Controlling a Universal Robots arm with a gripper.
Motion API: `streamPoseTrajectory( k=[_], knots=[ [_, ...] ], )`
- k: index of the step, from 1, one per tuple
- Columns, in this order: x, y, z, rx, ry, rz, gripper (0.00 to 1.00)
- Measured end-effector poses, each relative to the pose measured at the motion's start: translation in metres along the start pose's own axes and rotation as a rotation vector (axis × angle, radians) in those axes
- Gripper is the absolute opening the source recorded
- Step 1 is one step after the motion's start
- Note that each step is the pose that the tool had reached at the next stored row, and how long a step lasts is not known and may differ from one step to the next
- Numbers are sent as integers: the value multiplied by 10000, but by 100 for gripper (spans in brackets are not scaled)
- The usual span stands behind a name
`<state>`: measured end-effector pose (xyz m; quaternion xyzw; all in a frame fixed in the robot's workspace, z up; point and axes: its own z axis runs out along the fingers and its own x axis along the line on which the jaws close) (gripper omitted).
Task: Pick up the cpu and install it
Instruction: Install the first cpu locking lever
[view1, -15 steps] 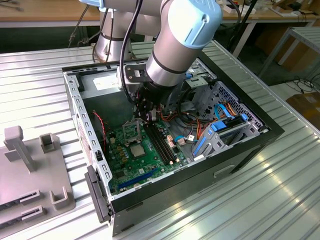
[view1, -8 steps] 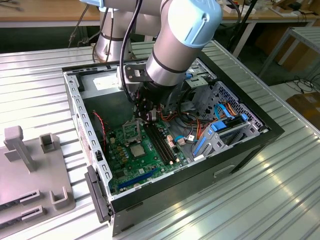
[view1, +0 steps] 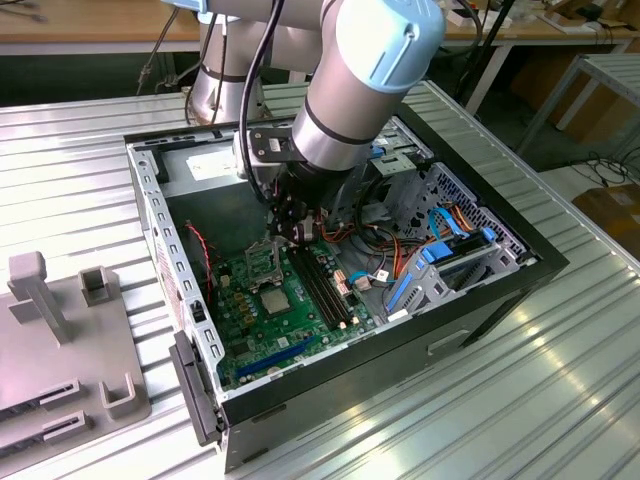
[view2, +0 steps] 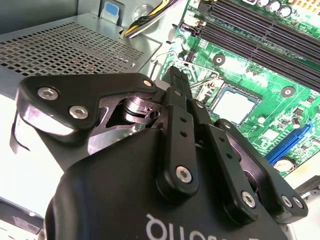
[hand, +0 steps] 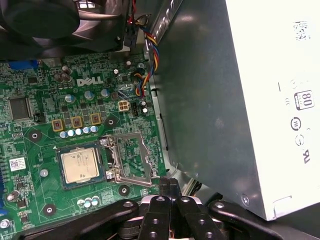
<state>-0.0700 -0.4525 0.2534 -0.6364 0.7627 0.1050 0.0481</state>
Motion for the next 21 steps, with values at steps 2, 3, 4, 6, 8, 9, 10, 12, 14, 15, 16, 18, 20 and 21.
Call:
streamPoseTrajectory(
  k=[2,3,4,6,8,9,10,12,14,15,16,18,20,21],
  knots=[
    [0,0,0,5,24,1,11],
    [-1,0,0,8,40,1,11],
    [-1,0,0,14,74,3,11],
    [0,0,0,24,127,6,11],
    [-1,0,0,35,186,9,11],
    [-1,0,0,41,216,10,11],
    [-1,0,0,48,255,12,11],
    [-1,-1,0,59,314,15,11],
    [0,0,-1,68,365,18,11],
    [0,0,-1,69,373,18,11],
    [-1,0,0,71,380,18,11],
    [0,0,-1,75,399,19,11],
    [0,0,-2,77,411,20,11],
    [2,-1,-2,80,429,20,11]
  ],
)
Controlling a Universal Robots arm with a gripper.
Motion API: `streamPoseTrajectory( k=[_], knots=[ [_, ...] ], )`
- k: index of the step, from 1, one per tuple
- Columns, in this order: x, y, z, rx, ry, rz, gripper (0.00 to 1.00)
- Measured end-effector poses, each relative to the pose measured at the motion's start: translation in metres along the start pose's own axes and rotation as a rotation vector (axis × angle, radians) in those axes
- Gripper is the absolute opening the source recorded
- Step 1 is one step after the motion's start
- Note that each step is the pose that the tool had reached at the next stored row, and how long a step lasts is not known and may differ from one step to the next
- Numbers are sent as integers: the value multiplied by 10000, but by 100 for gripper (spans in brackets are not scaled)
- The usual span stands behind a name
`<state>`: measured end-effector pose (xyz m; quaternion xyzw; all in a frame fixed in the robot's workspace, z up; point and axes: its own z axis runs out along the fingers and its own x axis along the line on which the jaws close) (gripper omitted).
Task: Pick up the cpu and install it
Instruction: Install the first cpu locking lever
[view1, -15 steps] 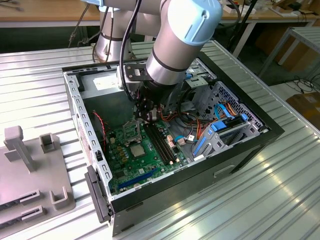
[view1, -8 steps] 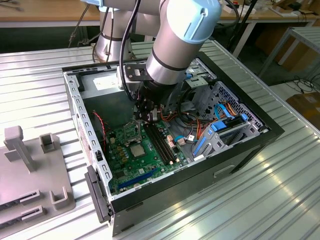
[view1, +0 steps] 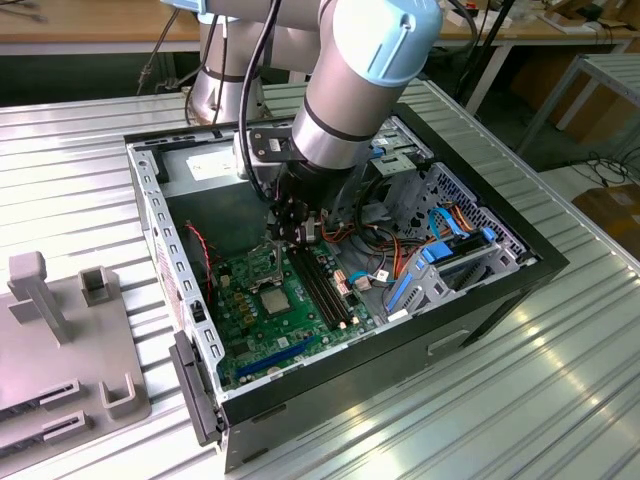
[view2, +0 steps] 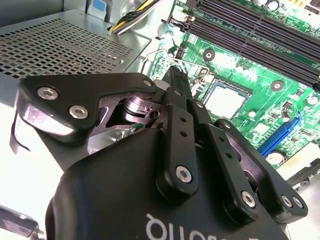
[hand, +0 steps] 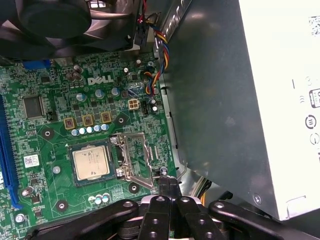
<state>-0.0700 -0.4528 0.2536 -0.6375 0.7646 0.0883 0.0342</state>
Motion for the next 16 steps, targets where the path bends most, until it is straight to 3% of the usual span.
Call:
streamPoseTrajectory(
  k=[16],
  knots=[
    [44,-7,-8,2,14,0,11]
  ],
)
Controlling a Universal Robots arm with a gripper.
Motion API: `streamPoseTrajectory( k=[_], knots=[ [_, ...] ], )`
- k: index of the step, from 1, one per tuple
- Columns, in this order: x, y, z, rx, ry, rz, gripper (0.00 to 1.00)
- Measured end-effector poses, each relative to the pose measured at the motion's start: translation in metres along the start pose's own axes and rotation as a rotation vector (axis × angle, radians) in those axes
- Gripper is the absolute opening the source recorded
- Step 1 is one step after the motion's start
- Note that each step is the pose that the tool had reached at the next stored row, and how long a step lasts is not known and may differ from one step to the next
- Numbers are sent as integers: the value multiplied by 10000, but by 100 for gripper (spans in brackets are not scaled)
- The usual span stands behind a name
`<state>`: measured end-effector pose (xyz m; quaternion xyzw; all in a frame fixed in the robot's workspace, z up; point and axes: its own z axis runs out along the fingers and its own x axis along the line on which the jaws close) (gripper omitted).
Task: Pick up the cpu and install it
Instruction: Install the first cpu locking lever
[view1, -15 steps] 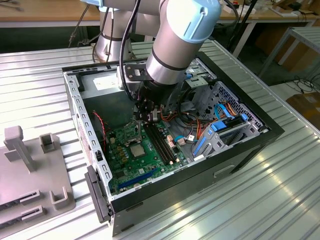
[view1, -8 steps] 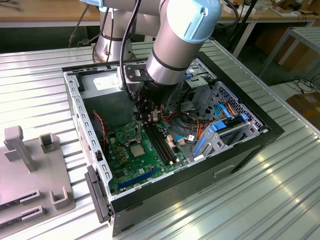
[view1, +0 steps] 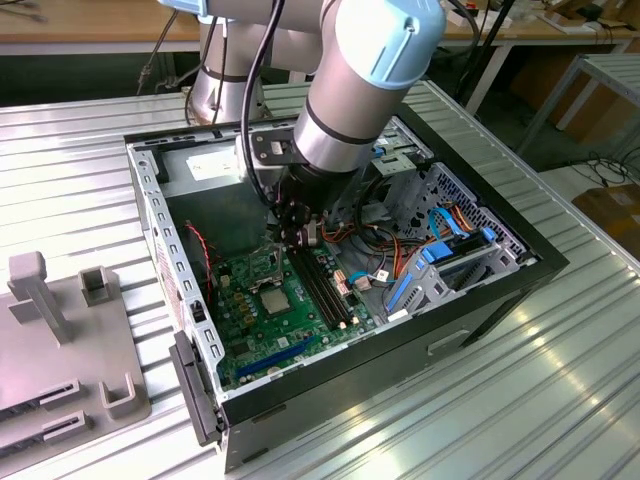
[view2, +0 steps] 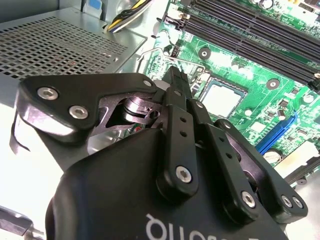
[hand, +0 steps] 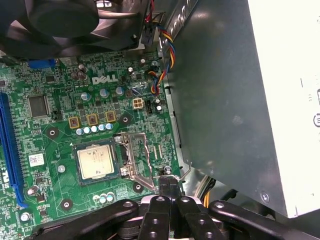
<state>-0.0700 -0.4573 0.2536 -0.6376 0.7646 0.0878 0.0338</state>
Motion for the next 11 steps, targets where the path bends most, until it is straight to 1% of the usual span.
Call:
streamPoseTrajectory(
  k=[11],
  knots=[
    [24,-4,-4,0,0,0,11]
  ],
)
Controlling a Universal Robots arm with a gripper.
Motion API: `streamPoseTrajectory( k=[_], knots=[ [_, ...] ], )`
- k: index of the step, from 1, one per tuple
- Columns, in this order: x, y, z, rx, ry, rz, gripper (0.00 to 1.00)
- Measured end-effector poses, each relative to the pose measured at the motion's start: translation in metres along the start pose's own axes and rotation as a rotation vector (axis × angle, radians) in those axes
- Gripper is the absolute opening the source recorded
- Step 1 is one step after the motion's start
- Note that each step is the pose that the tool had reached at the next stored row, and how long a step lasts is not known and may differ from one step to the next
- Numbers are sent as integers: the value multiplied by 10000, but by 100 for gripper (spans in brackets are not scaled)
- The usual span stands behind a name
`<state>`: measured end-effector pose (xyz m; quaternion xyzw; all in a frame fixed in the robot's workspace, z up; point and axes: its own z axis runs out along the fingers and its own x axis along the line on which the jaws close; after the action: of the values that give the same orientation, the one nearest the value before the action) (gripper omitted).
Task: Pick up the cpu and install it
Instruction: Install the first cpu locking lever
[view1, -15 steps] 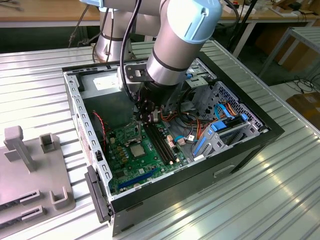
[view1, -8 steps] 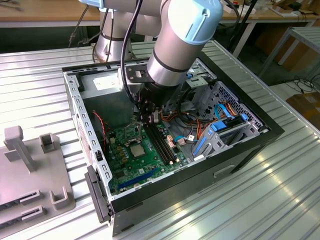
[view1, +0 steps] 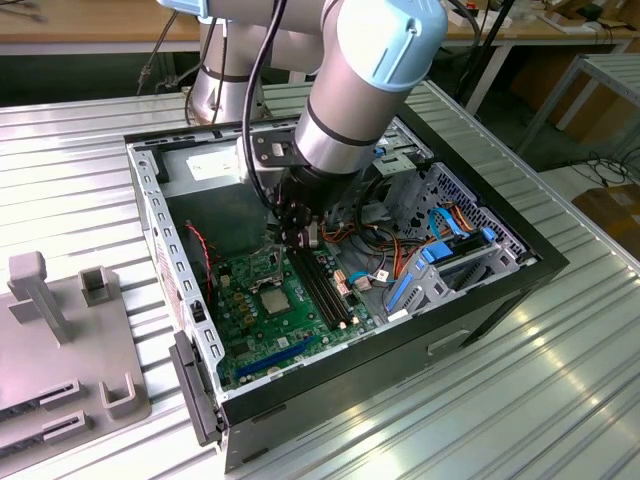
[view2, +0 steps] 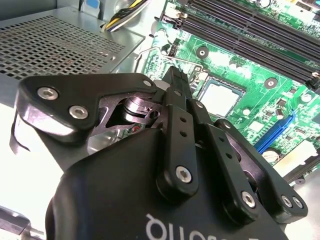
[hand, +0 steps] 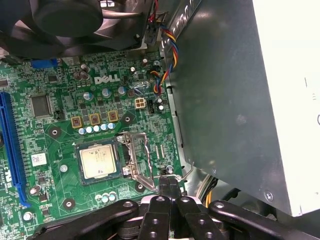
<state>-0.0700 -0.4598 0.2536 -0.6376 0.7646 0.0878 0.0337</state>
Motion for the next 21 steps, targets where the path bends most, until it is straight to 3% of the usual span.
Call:
streamPoseTrajectory(
  k=[21],
  knots=[
    [49,-9,-9,0,-1,-1,11]
  ],
)
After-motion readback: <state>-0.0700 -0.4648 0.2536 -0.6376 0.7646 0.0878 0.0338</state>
